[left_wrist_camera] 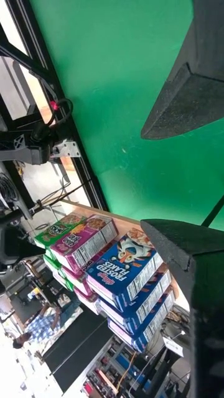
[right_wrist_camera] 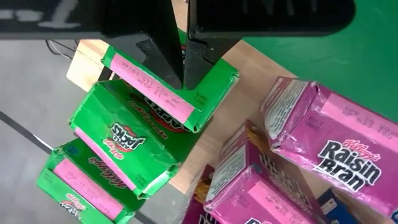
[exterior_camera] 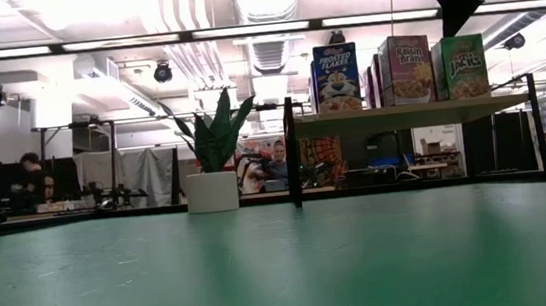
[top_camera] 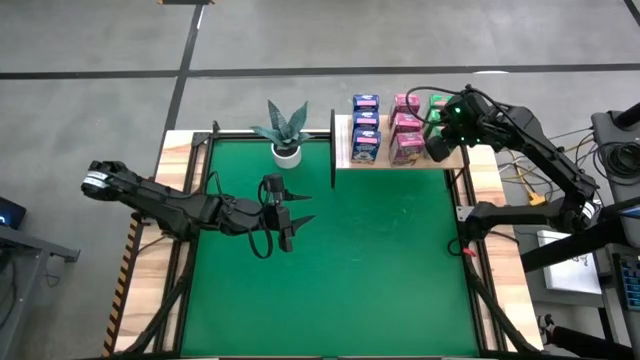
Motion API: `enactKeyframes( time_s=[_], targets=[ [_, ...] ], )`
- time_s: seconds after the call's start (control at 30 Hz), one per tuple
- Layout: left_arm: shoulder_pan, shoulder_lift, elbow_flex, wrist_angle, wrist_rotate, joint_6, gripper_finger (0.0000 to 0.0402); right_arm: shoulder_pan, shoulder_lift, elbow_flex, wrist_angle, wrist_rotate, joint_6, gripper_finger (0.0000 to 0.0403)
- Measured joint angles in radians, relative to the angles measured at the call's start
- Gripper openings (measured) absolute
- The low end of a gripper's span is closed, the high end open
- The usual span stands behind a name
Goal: Stack cereal on shelf
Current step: Put the green cereal box on the shelf aligned with the other green cereal boxes, then adjust the pink cereal box on the shelf
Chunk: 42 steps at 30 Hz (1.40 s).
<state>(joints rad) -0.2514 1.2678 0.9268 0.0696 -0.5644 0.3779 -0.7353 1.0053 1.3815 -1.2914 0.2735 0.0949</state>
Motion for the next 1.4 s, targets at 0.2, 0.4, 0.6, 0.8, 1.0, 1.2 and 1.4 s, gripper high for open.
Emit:
enactKeyframes(
  time_s=[0.2,0.4,0.6,0.8,1.0,1.2,1.4],
  targets=[
    [0.000,0.000,0.000,0.000,0.000,0.001,0.0204,0.000,-0.002,0.018,-0.001,0.007,0.009,0.0009],
    [0.000,0.000,0.000,0.000,0.000,0.003,0.0204,0.000,-0.003,0.059,0.001,0.007,0.009,0.0009],
    [0.000,0.000,0.000,0.000,0.000,0.003,0.0204,0.000,-0.003,0.089,0.002,-0.045,0.029,0.0009],
    [0.000,0.000,0.000,0.000,0.000,0.003,0.0204,0.000,-0.003,0.080,0.000,-0.023,0.038,0.0009],
    [0.000,-0.003,-0.001,-0.051,-0.001,0.003,0.0204,0.000,-0.024,0.054,0.134,-0.067,-0.034,0.0009],
    [0.002,-0.090,-0.101,-0.031,0.052,0.000,0.0204,0.029,-0.167,-0.046,0.320,-0.276,-0.130,0.0009],
    [0.004,-0.278,-0.251,0.120,0.172,0.023,0.0204,0.066,-0.365,-0.215,0.450,-0.417,-0.186,0.0009]
  ],
)
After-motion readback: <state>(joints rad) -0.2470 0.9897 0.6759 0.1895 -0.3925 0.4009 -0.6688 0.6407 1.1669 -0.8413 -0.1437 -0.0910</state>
